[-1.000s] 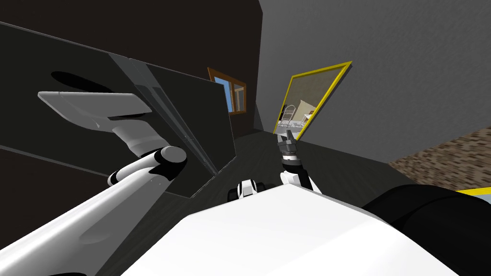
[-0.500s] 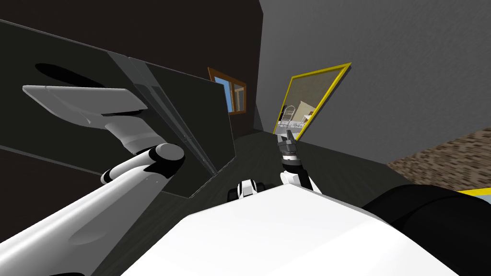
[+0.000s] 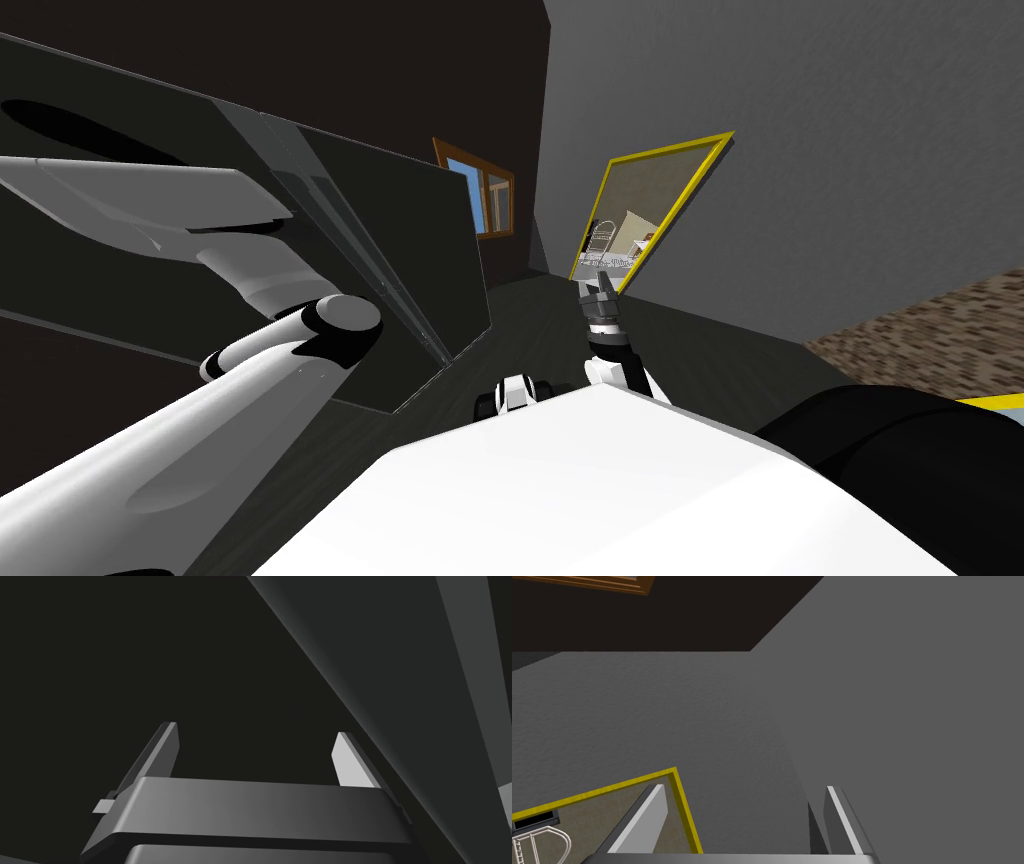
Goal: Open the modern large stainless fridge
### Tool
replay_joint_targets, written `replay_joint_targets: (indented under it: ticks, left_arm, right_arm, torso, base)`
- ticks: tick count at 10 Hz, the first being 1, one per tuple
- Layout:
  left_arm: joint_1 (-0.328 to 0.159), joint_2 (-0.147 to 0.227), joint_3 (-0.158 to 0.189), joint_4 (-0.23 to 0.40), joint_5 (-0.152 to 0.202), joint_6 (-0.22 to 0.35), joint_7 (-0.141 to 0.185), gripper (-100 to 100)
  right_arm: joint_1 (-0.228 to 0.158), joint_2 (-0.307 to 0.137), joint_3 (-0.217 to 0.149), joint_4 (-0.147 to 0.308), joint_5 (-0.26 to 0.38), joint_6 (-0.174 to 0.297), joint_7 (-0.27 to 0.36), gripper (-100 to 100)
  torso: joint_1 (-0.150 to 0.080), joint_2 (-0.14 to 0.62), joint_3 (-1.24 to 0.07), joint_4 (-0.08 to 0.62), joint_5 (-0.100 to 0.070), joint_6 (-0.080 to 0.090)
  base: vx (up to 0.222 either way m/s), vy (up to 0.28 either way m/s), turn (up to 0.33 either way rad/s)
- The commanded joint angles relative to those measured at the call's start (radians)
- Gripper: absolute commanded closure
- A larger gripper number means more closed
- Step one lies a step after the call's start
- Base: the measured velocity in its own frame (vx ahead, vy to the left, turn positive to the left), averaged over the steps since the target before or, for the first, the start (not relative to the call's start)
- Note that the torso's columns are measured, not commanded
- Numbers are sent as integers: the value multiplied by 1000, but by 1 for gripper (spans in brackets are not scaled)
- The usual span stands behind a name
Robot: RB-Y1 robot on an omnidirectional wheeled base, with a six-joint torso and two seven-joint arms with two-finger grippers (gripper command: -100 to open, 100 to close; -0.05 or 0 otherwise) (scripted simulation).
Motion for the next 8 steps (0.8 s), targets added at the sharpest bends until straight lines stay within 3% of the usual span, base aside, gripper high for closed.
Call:
replay_joint_targets:
  ticks: [1, 8]
  left_arm:
    - [-53, 5, -7, 39, 7, -9, 22, -100]
    - [-85, 21, 1, 62, 5, 14, 37, -100]
  right_arm:
    - [0, 0, 0, 0, 0, 0, 0, 0]
    - [0, 0, 0, 0, 0, 0, 0, 0]
  torso:
    - [2, 0, -1, 0, 0, 1]
    - [-1, 0, 0, 1, -2, 0]
  base:
    - [-10, -10, -36]
    - [2, -10, -1]
